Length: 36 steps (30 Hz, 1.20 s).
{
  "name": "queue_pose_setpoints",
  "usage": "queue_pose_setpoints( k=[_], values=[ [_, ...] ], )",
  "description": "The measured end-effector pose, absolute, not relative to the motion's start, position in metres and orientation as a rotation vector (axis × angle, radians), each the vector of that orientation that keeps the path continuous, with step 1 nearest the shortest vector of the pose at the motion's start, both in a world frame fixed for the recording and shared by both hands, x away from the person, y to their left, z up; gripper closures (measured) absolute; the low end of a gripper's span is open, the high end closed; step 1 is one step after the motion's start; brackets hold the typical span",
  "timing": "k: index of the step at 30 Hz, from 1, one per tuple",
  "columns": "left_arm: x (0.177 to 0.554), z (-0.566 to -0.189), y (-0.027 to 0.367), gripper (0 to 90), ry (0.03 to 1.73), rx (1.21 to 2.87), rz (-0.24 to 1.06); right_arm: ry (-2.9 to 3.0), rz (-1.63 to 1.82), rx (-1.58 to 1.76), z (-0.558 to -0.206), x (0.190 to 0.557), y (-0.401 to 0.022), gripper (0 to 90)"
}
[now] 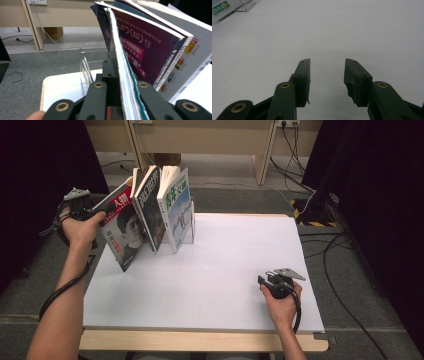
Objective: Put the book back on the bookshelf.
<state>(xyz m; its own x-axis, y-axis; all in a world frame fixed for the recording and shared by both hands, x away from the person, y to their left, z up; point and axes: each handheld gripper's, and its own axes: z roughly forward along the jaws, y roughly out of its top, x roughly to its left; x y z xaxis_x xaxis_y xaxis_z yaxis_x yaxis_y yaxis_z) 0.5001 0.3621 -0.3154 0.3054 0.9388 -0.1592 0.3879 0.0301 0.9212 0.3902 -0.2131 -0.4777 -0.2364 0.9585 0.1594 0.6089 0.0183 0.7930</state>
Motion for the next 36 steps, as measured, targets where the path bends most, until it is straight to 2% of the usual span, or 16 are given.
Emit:
queue_pose_setpoints(
  k=[5, 11, 31, 36],
  values=[
    [0.498, -0.313, 0.359, 85.8, 1.248, 1.565, 0.658, 1.880, 1.097, 1.595, -0.478, 0.390, -0.212, 57.2],
    [0.495, -0.315, 0.361, 86.1, 1.255, 1.507, 0.644, 1.873, 1.099, 1.602, -0.477, 0.389, -0.213, 57.2],
    [0.492, -0.310, 0.352, 86.3, 1.267, 1.366, 0.814, 1.871, 1.101, 1.601, -0.477, 0.390, -0.213, 57.3],
    [0.496, -0.313, 0.349, 86.3, 1.281, 1.359, 0.821, 1.863, 1.102, 1.602, -0.477, 0.390, -0.214, 57.3]
  ],
)
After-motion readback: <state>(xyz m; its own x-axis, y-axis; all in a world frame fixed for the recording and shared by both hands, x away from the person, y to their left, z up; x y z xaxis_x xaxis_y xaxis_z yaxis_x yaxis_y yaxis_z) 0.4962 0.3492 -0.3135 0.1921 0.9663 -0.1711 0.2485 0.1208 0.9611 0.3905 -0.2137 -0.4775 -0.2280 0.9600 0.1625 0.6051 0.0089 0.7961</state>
